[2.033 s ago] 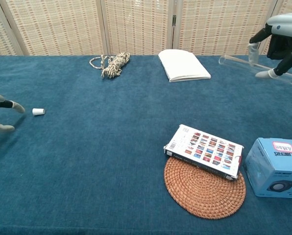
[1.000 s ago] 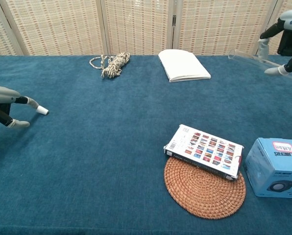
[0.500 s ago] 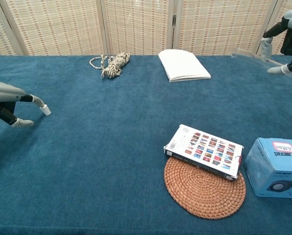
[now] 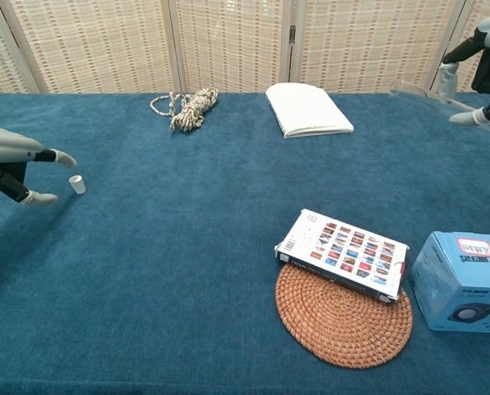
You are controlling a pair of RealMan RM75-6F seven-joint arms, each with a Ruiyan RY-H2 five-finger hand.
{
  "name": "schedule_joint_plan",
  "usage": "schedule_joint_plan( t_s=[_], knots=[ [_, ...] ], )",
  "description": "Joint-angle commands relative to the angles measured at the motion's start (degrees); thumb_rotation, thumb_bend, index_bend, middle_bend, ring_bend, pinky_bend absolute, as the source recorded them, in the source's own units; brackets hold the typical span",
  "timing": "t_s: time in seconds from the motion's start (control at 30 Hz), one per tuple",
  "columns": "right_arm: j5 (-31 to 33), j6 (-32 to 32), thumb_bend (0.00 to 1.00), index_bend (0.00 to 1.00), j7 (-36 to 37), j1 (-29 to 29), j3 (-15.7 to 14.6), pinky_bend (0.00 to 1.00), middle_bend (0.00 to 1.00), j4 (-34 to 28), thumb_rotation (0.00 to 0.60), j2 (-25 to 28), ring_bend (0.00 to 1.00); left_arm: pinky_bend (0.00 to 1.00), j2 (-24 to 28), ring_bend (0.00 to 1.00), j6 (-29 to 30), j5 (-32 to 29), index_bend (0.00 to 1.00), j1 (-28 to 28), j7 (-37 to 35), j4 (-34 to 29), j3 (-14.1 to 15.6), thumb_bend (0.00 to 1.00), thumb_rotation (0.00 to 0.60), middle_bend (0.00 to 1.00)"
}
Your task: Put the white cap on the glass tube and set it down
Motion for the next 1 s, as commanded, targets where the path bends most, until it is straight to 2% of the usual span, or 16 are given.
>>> schedule_joint_plan(
  t_s=[0.03, 0.17, 0.27, 0.33, 0.37, 0.4, 0.43, 0.5, 0.57, 0.67, 0.77, 0.9, 1.0],
  knots=[
    [-0.29, 0.15, 0.83, 0.82, 0.26, -0.13, 0.04, 1.0, 1.0, 0.1, 0.6, -0.02, 1.0, 0.95, 1.31, 0.89, 2.24, 1.57, 0.03, 0.68, -0.78, -1.49, -0.84, 0.36, 0.317, 0.92],
    [-0.67, 0.43, 0.83, 0.82, 0.58, -0.39, 0.06, 1.0, 1.0, 0.03, 0.6, 0.1, 1.0, 0.86, 2.54, 0.77, 4.65, 6.23, 0.02, 2.75, -5.47, -1.71, -3.07, 0.36, 0.347, 0.8],
    [-0.89, 0.66, 0.83, 0.82, 0.77, -0.63, 0.06, 1.0, 1.0, -0.09, 0.6, 0.24, 1.0, 0.67, 3.22, 0.64, 5.7, 10.15, 0.02, 4.26, -8.22, -1.04, -3.88, 0.36, 0.353, 0.65],
    [-1.07, 0.8, 0.83, 0.82, 0.95, -0.78, 0.06, 1.0, 1.0, -0.15, 0.6, 0.28, 1.0, 0.51, 3.51, 0.49, 5.39, 11.65, 0.03, 4.95, -9.65, -0.6, -4.19, 0.35, 0.356, 0.51],
    [-1.17, 0.85, 0.83, 0.82, 1.03, -0.84, 0.06, 1.0, 1.0, -0.16, 0.6, 0.31, 1.0, 0.46, 3.69, 0.43, 4.93, 12.12, 0.03, 5.15, -10.3, -0.47, -4.32, 0.35, 0.361, 0.45],
    [-1.28, 0.91, 0.83, 0.82, 1.11, -0.89, 0.06, 1.0, 1.0, -0.17, 0.6, 0.32, 1.0, 0.37, 3.85, 0.33, 4.42, 12.57, 0.03, 5.34, -11.08, -0.33, -4.51, 0.35, 0.396, 0.35],
    [-1.37, 0.96, 0.83, 0.82, 1.16, -0.95, 0.06, 1.0, 1.0, -0.18, 0.6, 0.34, 1.0, 0.25, 3.96, 0.22, 3.99, 13.05, 0.03, 5.56, -11.96, -0.16, -4.77, 0.36, 0.457, 0.24],
    [-1.52, 1.01, 0.83, 0.82, 1.26, -1.05, 0.05, 1.0, 1.0, -0.22, 0.6, 0.41, 1.0, 0.1, 3.77, 0.09, 3.7, 14.84, 0.03, 6.15, -13.99, 0.76, -5.48, 0.35, 0.559, 0.1],
    [-1.6, 0.93, 0.83, 0.82, 1.38, -1.12, 0.03, 1.0, 1.0, -0.28, 0.6, 0.47, 1.0, 0.03, 3.05, 0.02, 3.93, 17.21, 0.05, 6.86, -16.1, 2.16, -6.16, 0.35, 0.6, 0.02],
    [-1.66, 0.83, 0.83, 0.82, 1.43, -1.19, 0.02, 1.0, 1.0, -0.34, 0.6, 0.53, 1.0, 0.0, 1.44, 0.0, 4.6, 21.29, 0.09, 7.83, -19.54, 5.2, -7.2, 0.35, 0.6, 0.0],
    [-1.59, 0.71, 0.83, 0.82, 1.46, -1.23, 0.03, 1.0, 1.0, -0.4, 0.6, 0.53, 1.0, 0.0, -0.26, 0.0, 4.29, 25.08, 0.2, 8.42, -23.14, 8.7, -7.86, 0.34, 0.6, 0.0],
    [-1.5, 0.44, 0.83, 0.82, 1.4, -1.27, -0.03, 1.0, 1.0, -0.42, 0.6, 0.59, 1.0, 0.0, -1.79, 0.0, 1.39, 26.31, 0.31, 8.18, -24.7, 12.36, -8.0, 0.34, 0.6, 0.0],
    [-1.44, 0.31, 0.83, 0.82, 1.35, -1.28, -0.02, 1.0, 1.0, -0.38, 0.6, 0.57, 1.0, 0.0, -3.09, 0.0, -0.57, 26.14, 0.34, 7.86, -24.84, 14.3, -8.21, 0.34, 0.6, 0.0]
  ],
)
